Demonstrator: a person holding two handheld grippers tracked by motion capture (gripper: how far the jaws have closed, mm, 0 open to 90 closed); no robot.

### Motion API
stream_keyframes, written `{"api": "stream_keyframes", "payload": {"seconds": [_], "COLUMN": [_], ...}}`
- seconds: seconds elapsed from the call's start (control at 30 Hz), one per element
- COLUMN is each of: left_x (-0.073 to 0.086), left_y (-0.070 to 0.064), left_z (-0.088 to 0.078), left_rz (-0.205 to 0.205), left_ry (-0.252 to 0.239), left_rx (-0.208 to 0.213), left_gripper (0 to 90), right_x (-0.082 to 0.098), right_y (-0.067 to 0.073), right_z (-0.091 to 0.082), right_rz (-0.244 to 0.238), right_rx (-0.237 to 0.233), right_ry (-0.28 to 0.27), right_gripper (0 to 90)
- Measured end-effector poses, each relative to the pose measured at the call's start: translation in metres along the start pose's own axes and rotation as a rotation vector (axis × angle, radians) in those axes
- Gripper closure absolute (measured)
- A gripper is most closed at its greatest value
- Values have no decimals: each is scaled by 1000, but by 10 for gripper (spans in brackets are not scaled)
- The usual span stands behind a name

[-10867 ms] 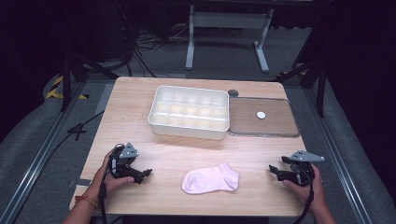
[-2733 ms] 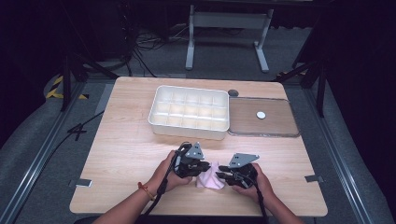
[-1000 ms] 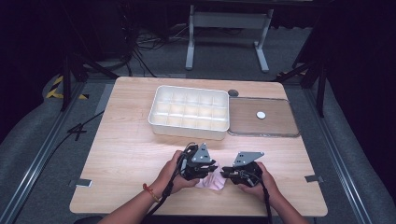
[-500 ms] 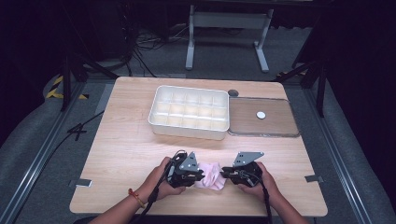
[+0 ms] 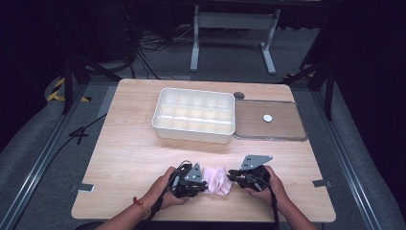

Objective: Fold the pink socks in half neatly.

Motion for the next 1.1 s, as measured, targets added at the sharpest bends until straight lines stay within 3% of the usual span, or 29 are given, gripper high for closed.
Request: {"api": "stream_keyframes", "payload": {"seconds": [0.27, 0.5, 0.67, 0.83, 0.9, 1.1], "left_x": [1, 1, 1, 1, 1, 0], "left_y": [0, -1, 0, -1, -1, -1], "left_z": [1, 1, 1, 1, 2, 2], "left_rz": [-21, -19, -17, -29, -32, -39], "left_ry": [1, 4, 4, 7, 5, 10], "left_rx": [0, -6, -3, -5, -3, 1], "left_gripper": [810, 811, 810, 810, 810, 810], "right_x": [-20, -41, -43, -32, -20, -7], "right_y": [12, 28, 35, 33, 28, 22], "right_z": [-16, -8, 9, 16, 18, 15], "right_rz": [-35, -97, -120, -110, -93, -66], "right_rx": [-3, -24, -62, -79, -81, -80], "right_ry": [-119, -169, -108, -47, 0, 17], "right_gripper": [799, 794, 792, 783, 776, 752]}}
Point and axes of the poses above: each handheld gripper's, and its own axes: z roughly forward along the jaws, x roughly out of its underside, y roughly to its left, the point moved 1 cm from there along z, roughly forward along the jaws, and after that the axes turned 14 degrees about -x, right-handed, at the moved point
